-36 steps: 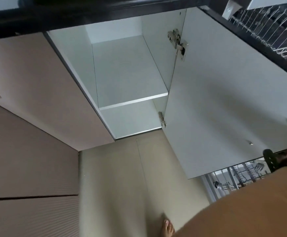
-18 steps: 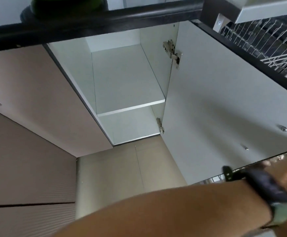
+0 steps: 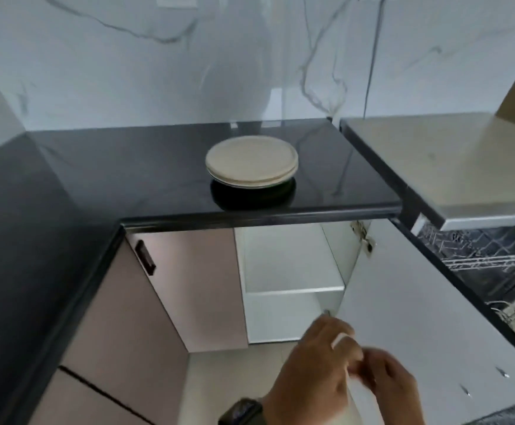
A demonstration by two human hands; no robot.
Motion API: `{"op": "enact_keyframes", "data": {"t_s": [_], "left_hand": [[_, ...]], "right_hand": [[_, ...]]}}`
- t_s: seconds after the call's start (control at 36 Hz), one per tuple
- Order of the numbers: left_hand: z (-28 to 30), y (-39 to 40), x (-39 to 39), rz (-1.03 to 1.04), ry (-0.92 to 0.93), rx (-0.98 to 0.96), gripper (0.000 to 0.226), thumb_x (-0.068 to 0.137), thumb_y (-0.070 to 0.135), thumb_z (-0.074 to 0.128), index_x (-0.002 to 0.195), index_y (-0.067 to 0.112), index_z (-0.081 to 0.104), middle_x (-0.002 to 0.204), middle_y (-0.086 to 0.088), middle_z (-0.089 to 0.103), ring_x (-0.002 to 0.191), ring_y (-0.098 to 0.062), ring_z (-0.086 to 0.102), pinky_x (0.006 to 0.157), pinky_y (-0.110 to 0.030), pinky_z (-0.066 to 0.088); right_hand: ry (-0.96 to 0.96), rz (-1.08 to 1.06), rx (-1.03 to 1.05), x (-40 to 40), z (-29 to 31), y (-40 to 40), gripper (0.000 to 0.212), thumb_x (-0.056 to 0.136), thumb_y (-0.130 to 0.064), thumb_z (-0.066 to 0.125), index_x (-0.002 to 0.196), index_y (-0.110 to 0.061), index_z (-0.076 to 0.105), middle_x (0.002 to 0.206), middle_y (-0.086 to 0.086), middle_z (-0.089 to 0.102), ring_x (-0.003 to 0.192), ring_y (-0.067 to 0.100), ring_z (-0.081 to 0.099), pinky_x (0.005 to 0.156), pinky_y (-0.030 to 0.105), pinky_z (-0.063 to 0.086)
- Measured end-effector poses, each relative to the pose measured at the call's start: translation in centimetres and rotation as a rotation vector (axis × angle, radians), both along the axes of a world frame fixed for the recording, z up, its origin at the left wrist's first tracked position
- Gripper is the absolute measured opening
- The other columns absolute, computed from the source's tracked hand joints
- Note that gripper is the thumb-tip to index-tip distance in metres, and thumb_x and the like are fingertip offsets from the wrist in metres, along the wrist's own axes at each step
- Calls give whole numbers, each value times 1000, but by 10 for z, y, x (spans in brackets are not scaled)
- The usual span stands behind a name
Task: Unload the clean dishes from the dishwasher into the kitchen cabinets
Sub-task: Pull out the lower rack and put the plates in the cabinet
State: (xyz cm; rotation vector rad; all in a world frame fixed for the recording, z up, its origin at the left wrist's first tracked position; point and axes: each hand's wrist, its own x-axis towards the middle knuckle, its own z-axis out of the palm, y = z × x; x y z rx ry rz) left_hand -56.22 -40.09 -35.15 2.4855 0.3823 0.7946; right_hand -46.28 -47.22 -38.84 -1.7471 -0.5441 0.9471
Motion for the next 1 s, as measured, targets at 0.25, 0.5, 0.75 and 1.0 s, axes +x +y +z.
{"op": "enact_keyframes", "data": {"t_s": [0.25, 0.5, 0.75, 1.0], "left_hand": [[99, 49, -24, 290, -60, 8, 38, 71, -9, 35, 89, 5, 66, 102, -14, 64, 105, -20, 56, 100, -3, 23], [166, 95, -28, 412, -110, 10, 32, 65, -8, 37, 82, -1, 64, 86, -15, 65, 87, -31, 58, 83, -22, 37], [176, 137, -22, 582, -162, -33, 30, 77, -13, 42, 94, -1, 64, 102, -13, 63, 101, -22, 54, 86, -16, 36], [160, 219, -16, 668, -262, -476, 28, 89, 3, 49, 116, 10, 54, 120, -2, 56, 113, -12, 50, 90, -17, 38]], "right_hand": [[-35, -54, 336, 16, 120, 72, 26, 95, -3, 43, 79, -5, 63, 73, 16, 64, 57, 11, 64, 58, 16, 55], [-133, 71, 409, 30, 183, 146, 24, 96, -2, 39, 86, 2, 61, 71, 13, 60, 50, 6, 62, 54, 17, 55], [-146, 129, 426, 53, 200, 198, 27, 99, -13, 40, 89, -1, 61, 74, 11, 63, 69, 20, 62, 63, 21, 58], [-323, 44, 171, 103, 167, 275, 24, 88, -28, 52, 65, -20, 51, 62, 0, 51, 62, 17, 49, 73, 39, 48]]}}
